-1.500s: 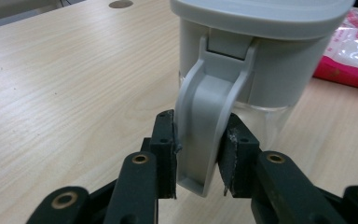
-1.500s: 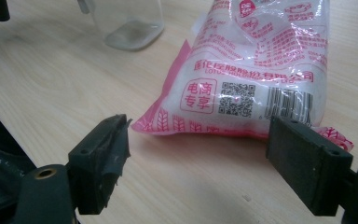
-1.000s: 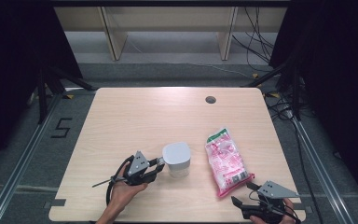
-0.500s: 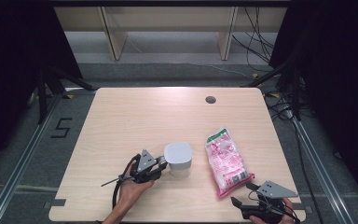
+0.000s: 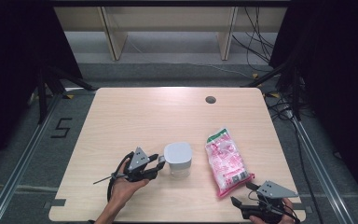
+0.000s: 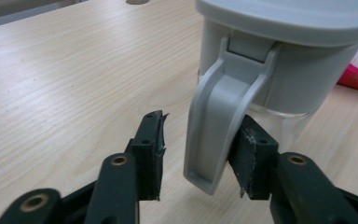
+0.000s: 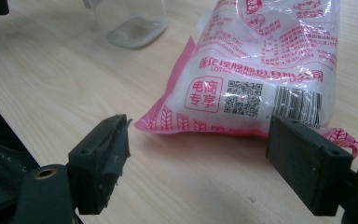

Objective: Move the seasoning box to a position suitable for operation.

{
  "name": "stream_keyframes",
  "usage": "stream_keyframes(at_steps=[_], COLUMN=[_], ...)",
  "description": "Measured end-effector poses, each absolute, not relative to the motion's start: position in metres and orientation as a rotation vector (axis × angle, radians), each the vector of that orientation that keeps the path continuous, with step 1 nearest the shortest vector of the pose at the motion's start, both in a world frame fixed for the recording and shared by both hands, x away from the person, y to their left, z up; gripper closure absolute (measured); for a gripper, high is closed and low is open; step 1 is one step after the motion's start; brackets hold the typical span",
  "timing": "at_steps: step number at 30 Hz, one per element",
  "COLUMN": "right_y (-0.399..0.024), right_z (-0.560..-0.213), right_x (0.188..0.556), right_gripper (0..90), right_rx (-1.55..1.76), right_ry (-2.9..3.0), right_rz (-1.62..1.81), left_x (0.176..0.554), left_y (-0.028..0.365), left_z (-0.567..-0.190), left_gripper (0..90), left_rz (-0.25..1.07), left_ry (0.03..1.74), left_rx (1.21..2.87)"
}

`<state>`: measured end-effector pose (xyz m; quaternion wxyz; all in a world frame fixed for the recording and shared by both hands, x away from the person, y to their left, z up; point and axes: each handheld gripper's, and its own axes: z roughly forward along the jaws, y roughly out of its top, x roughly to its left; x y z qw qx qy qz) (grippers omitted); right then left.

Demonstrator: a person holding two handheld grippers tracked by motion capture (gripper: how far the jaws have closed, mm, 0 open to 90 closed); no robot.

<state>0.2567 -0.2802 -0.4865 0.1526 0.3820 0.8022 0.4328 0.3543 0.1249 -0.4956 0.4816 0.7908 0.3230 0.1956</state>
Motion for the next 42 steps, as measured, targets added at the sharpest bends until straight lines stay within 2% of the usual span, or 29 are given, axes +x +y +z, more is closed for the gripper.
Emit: stream_keyframes(at_steps=[1,14,17,18,26,39,42], right_y=[-0.28,-0.28,-0.28,-0.281,-0.281,-0.283,-0.281], right_z=[-0.487,-0.486,-0.486,-0.486,-0.486,-0.486,-0.486], right_x=[0.256,0.256,0.256,0.256,0.256,0.256,0.254], right_gripper=[22.2,22.2,22.2,22.2,22.1,22.1,21.9], right_rx=[1.095,1.116,1.118,1.121,1.117,1.1,1.161], right_ry=[2.302,2.292,2.291,2.291,2.292,2.294,2.29], right_rz=[1.24,1.24,1.24,1.239,1.245,1.245,1.248], left_x=[0.356,0.365,0.363,0.361,0.351,0.344,0.345], left_y=[0.121,0.12,0.123,0.124,0.13,0.15,0.152], left_z=[-0.495,-0.495,-0.49,-0.487,-0.476,-0.461,-0.459], left_gripper=[66.2,67.8,60.4,55.6,41.7,31.9,32.0], left_rz=[0.479,0.484,0.456,0.465,0.474,0.439,0.45], left_ry=[0.771,0.79,0.779,0.772,0.786,0.834,0.835], left_rx=[1.937,1.92,1.909,1.92,1.969,1.909,1.899])
